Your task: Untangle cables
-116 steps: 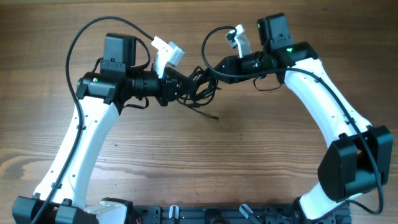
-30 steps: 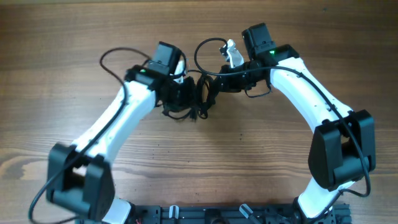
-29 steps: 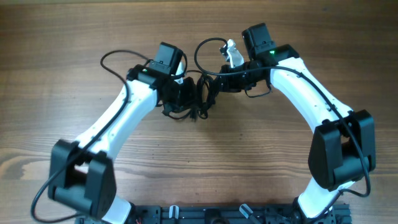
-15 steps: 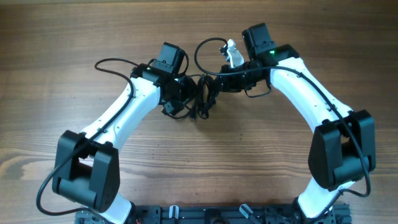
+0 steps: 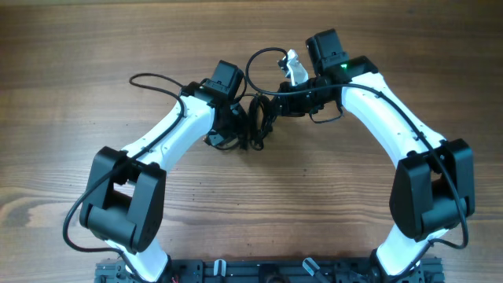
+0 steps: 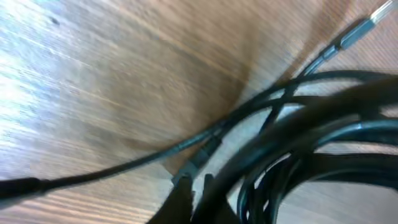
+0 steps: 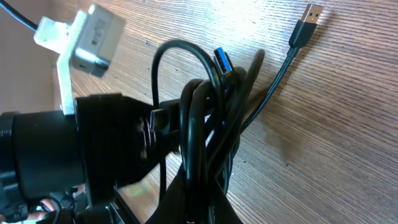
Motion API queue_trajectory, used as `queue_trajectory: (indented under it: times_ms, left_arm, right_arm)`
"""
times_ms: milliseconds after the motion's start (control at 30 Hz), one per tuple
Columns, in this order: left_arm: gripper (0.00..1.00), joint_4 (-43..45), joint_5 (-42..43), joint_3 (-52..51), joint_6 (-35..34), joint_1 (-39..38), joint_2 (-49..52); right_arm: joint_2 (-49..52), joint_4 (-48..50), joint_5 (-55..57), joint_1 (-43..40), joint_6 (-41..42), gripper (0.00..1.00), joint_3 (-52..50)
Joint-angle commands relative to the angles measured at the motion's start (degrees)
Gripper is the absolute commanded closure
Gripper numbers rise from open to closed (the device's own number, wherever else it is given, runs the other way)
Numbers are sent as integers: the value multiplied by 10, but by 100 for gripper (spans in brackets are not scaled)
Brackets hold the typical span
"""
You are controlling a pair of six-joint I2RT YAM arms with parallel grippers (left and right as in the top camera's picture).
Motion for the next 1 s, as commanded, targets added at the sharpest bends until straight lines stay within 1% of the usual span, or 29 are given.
queue_trajectory:
  times_ms: [0, 100, 133, 267, 333, 433, 500, 533, 600, 667, 767, 967]
  left_arm:
    - [96, -1, -62, 5, 58, 22, -14]
    - [96, -14, -62, 5, 93, 65, -59]
    - [96, -17, -58, 5, 115, 83, -82]
    - [96, -21, 5, 5, 214, 152, -178]
    - [96, -21, 40, 5, 252, 177, -213]
    - [96, -21, 65, 5, 302, 207, -236]
    - [96, -22, 76, 5, 315, 220, -235]
    - [96, -22, 84, 5, 315, 221, -234]
    - [96, -17, 163, 5, 344, 218, -227]
    - [96, -17, 186, 5, 344, 208, -219]
    - [96, -17, 211, 5, 344, 178, -200]
    - [96, -19, 210, 5, 336, 100, -129]
  right_arm:
    - [-21, -2, 7, -3, 2, 96, 5]
    - [-21, -17, 54, -3, 2, 96, 5]
    - [-21, -22, 66, -3, 2, 96, 5]
    - [-21, -25, 85, -3, 2, 96, 5]
    - [-21, -25, 66, -3, -32, 96, 5]
    - [-21, -36, 6, -3, -122, 96, 5]
    - [-21, -48, 2, -3, -150, 96, 5]
    - [-21, -51, 2, -3, -155, 96, 5]
    - [-21, -52, -5, -3, -163, 96, 5]
    - [-21, -49, -13, -2, -163, 96, 5]
    - [-21, -48, -13, -1, -163, 96, 5]
    - [-21, -48, -13, 0, -161, 96, 5]
